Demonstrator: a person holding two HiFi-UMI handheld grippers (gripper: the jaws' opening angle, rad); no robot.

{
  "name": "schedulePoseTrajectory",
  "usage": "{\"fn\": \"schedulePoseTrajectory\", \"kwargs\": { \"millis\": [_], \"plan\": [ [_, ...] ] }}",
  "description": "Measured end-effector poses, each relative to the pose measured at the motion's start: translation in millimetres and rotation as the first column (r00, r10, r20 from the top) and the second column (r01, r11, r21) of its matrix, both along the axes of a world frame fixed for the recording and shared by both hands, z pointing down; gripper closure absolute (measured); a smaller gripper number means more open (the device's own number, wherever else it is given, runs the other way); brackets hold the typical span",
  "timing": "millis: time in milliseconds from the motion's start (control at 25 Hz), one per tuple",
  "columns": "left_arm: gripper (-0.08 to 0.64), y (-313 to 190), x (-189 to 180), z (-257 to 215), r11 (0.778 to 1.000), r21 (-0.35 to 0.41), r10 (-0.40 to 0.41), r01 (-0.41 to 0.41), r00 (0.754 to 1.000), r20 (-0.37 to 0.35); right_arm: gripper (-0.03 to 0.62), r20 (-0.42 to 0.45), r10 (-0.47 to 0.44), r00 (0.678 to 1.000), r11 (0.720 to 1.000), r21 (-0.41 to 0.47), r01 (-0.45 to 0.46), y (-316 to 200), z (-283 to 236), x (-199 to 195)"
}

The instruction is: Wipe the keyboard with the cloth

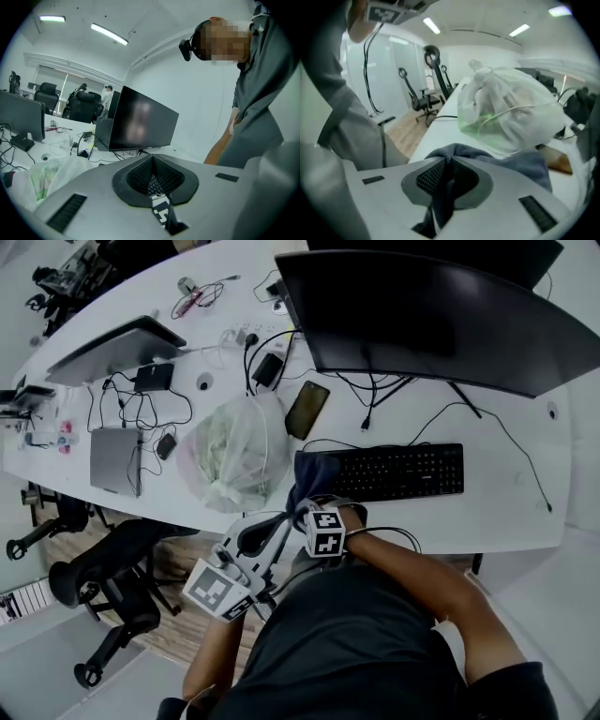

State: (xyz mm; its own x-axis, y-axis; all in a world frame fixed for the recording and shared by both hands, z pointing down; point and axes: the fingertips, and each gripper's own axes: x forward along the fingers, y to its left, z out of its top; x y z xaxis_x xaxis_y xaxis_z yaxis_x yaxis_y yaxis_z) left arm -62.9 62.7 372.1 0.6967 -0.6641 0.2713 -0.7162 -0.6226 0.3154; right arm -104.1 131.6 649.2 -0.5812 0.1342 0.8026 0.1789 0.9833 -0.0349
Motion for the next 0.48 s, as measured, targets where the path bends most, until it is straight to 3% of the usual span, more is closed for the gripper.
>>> {"fn": "schedulePoseTrajectory", "kwargs": {
  "millis": [80,160,240,320,400,480],
  "plan": [
    [0.557,3.3,0.8,-2.0,1.0,-0.004,-0.023,0.023,1.0,0.012,0.552,0.062,0.077,0.995,0.992,-0.105,-0.07,1.5,-5.0,6.1],
    [0.556,5.1,-1.7,-6.1,0.999,0.003,-0.049,0.049,0.999,0.022,0.552,0.15,0.263,0.953,0.957,-0.167,-0.237,-28.5,-31.1,22.0],
    [0.557,5.2,-6.5,-8.8,0.997,0.01,-0.078,0.077,0.997,0.028,0.552,0.233,0.454,0.86,0.883,-0.248,-0.399,-67.3,-70.6,50.7],
    [0.557,3.6,-8.6,-10.2,0.995,0.017,-0.097,0.097,0.995,0.034,0.552,0.295,0.587,0.754,0.806,-0.306,-0.507,-100.6,-112.3,89.8],
    [0.557,-0.1,-5.7,-11.0,0.995,0.024,-0.099,0.098,0.994,0.041,0.552,0.348,0.662,0.664,0.75,-0.325,-0.577,-125.2,-149.1,131.9],
    [0.557,-3.5,0.4,-8.9,0.996,0.024,-0.089,0.088,0.995,0.048,0.552,0.397,0.697,0.597,0.714,-0.318,-0.623,-140.2,-178.7,169.9]
  ]
}}
